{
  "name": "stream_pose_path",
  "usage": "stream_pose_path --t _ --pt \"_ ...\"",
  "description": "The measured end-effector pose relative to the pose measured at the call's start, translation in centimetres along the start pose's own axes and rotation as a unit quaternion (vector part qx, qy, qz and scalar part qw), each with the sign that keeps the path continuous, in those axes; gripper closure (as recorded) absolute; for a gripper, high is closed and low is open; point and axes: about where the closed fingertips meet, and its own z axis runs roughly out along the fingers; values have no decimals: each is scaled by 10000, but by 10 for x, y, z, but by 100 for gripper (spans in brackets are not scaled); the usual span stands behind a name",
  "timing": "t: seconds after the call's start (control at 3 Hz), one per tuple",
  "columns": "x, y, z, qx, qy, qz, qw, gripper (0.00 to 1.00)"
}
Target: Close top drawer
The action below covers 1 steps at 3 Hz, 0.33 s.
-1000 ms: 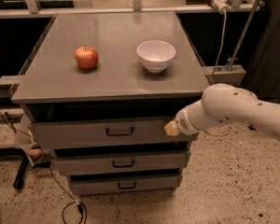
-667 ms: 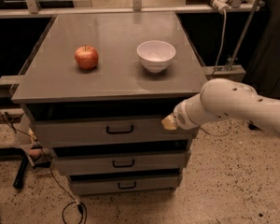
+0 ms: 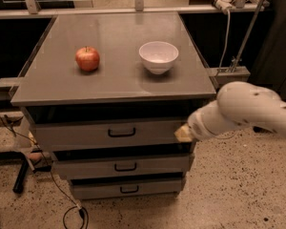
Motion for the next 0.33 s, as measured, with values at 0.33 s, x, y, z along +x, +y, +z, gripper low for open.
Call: stream_pose_path --t 0.33 --pt "93 -14 -79 280 634 591 9958 100"
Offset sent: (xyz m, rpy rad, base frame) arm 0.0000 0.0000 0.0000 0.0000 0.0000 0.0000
